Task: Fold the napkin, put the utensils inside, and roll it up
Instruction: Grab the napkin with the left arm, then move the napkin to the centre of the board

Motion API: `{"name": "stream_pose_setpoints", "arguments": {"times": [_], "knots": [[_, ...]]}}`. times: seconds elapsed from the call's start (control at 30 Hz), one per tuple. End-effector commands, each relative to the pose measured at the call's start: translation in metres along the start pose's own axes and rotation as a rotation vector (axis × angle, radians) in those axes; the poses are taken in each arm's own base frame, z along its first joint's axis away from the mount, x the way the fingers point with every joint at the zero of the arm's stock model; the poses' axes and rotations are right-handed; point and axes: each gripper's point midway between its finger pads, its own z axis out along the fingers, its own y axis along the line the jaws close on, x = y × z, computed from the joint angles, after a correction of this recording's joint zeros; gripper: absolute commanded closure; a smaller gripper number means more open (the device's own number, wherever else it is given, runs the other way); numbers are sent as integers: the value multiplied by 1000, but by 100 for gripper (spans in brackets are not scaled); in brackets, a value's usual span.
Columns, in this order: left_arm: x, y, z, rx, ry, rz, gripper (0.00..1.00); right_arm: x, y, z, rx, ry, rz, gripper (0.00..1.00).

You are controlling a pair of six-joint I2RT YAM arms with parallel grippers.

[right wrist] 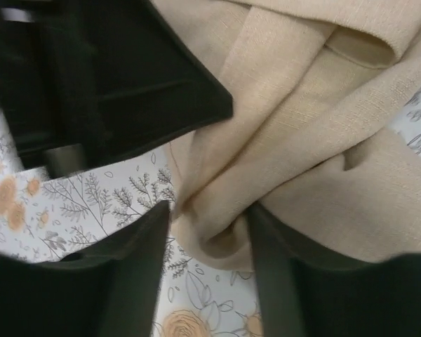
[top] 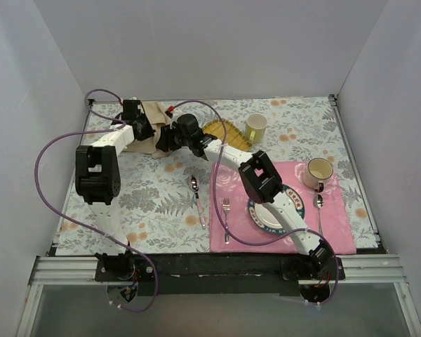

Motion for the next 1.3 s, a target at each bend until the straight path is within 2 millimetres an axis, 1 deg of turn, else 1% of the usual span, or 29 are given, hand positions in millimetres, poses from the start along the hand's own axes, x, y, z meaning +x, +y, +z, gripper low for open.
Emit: {"name": "stream_pose_setpoints", "arguments": {"times": [0.0,0.03,0.07,0.1,0.13,0.17,0.23,0.27,0.3,0.37,0.4,0.47,0.5,0.53,0.57,0.6,0.63,0.67,0.73,0.77,0.8,0.83,0.93,0.97,1.0,1.07,1.13,1.23,1.27], "knots": [[-37,-27,-65,102,-74,-20,99,-32,9,3,-12,-103,-18,56],[-40,-20,-72,89,-83,-31,100,-36,10,2,-10,-118,-35,67],[-46,-16,-89,82,-110,-51,100,-38,11,0,-10,-123,-50,74],[-47,-11,-96,70,-124,-66,100,-42,12,-1,-11,-128,-82,91],[-49,-5,-105,58,-137,-87,100,-45,13,-3,-11,-128,-93,99],[-57,13,-124,27,-165,-127,100,-43,11,-4,-1,-107,-94,99],[-62,31,-144,-5,-189,-187,100,-47,17,-11,-3,-84,-84,99],[-54,46,-151,-66,-187,-201,100,-43,23,-16,-16,-49,-73,99],[-64,54,-174,-103,-248,-222,100,-57,35,-28,-32,-58,-72,99],[-56,78,-191,-187,-250,-259,100,-48,41,-41,-35,8,-33,99],[-59,83,-208,-203,-280,-278,100,-64,53,-56,-44,-4,-28,99],[-53,104,-224,-271,-270,-318,100,-60,63,-71,-54,36,4,99],[-59,116,-237,-334,-307,-332,100,-67,70,-85,-50,47,18,99],[-47,127,-243,-409,-265,-368,100,-69,75,-92,-54,56,27,99],[-46,134,-248,-464,-268,-387,100,-76,84,-99,-74,56,32,99],[-48,136,-253,-481,-272,-404,100,-71,85,-104,-65,98,46,99],[-46,140,-258,-511,-281,-426,100,-78,89,-108,-69,97,46,99],[-46,140,-260,-512,-288,-434,100,-97,100,-115,-89,74,34,99],[-43,142,-264,-518,-303,-439,100,-103,105,-120,-90,85,40,99],[-40,149,-267,-551,-313,-439,100,-104,108,-122,-94,84,48,99],[-35,155,-267,-583,-309,-436,100,-107,113,-128,-99,80,65,99],[-18,166,-266,-640,-275,-436,100,-111,114,-130,-108,64,65,99],[5,185,-272,-756,-268,-477,100,-96,105,-131,-79,101,98,99],[19,190,-270,-774,-244,-485,100,-88,102,-128,-81,129,112,99],[24,189,-269,-770,-242,-502,100,-93,107,-128,-100,125,108,99],[40,191,-265,-770,-215,-519,100,-84,103,-124,-100,160,97,99],[52,192,-269,-775,-208,-544,100,-80,97,-122,-90,166,99,99],[81,198,-278,-824,-172,-621,100,-76,83,-123,-47,176,113,99],[90,199,-279,-831,-170,-642,100,-80,74,-125,-12,159,112,99]]}}
